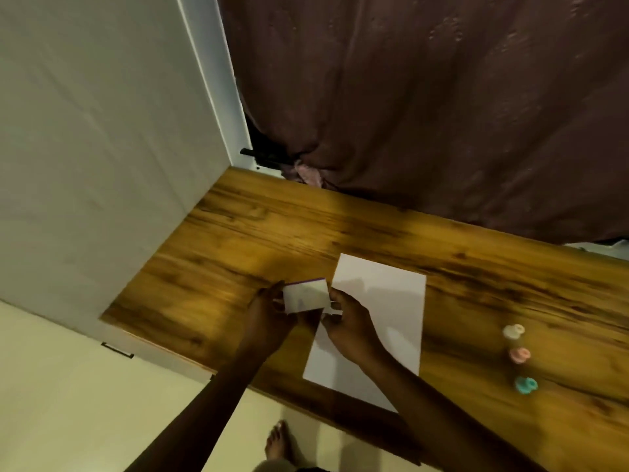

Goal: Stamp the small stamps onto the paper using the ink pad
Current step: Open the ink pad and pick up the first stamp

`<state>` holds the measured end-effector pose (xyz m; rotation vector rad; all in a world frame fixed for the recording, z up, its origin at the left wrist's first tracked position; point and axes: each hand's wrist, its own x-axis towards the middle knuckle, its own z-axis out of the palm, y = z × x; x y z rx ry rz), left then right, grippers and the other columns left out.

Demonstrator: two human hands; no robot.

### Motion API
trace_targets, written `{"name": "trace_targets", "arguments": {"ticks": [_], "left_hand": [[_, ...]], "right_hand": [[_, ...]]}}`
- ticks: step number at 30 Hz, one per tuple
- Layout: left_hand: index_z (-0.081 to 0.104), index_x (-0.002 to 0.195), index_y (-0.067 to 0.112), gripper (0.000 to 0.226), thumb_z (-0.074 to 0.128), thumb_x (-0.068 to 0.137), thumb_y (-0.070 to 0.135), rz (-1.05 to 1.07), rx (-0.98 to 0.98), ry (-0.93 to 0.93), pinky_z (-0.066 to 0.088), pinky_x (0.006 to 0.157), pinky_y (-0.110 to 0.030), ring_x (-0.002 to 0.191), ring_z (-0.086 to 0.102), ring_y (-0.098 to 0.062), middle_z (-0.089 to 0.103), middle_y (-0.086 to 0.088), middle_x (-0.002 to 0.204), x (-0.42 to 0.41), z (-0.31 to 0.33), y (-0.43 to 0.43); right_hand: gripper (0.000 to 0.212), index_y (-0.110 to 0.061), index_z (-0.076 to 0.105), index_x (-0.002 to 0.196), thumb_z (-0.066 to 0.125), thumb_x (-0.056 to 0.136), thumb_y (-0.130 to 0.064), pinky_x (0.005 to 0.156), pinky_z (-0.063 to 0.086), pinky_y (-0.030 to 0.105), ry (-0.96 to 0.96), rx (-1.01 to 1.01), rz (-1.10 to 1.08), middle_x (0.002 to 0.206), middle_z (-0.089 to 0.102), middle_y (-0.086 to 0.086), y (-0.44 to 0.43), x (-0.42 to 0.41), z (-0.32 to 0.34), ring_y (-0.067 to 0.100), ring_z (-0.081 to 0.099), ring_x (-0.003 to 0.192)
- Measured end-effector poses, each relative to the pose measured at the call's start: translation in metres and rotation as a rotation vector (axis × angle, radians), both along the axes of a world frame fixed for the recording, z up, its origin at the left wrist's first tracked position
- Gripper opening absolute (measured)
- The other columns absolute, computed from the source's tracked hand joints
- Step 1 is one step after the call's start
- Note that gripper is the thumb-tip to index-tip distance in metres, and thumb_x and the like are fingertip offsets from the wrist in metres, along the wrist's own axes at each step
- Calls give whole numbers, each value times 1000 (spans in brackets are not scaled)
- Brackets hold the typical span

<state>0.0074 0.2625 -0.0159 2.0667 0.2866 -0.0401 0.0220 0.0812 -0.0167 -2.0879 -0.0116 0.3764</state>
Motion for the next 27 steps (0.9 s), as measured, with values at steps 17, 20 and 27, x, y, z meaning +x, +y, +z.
{"name": "trace_targets", "arguments": {"ticks": [17,20,27], "left_hand": [[71,127,10,40,79,88,18,-431,331,-60,47,81,-16,102,69,-29,68,-13,118,24,-41,84],[73,126,14,39,79,90,26,-492,346,-135,51,81,-22,95,65,-21,63,-7,117,28,-34,91],[82,93,24,22,71,94,43,-573,344,-83,42,79,-3,100,70,-13,74,3,113,52,-26,108]], "right_hand": [[62,-21,49,148,72,92,-8,107,50,31,-55,-167,19,138,66,2,47,13,-20,20,64,125],[62,-22,50,147,74,91,-12,104,55,36,-75,-173,18,135,67,1,46,16,-20,20,67,121],[52,-20,57,140,75,91,-19,103,55,36,-78,-198,-22,126,71,2,49,22,-21,20,68,117]]}}
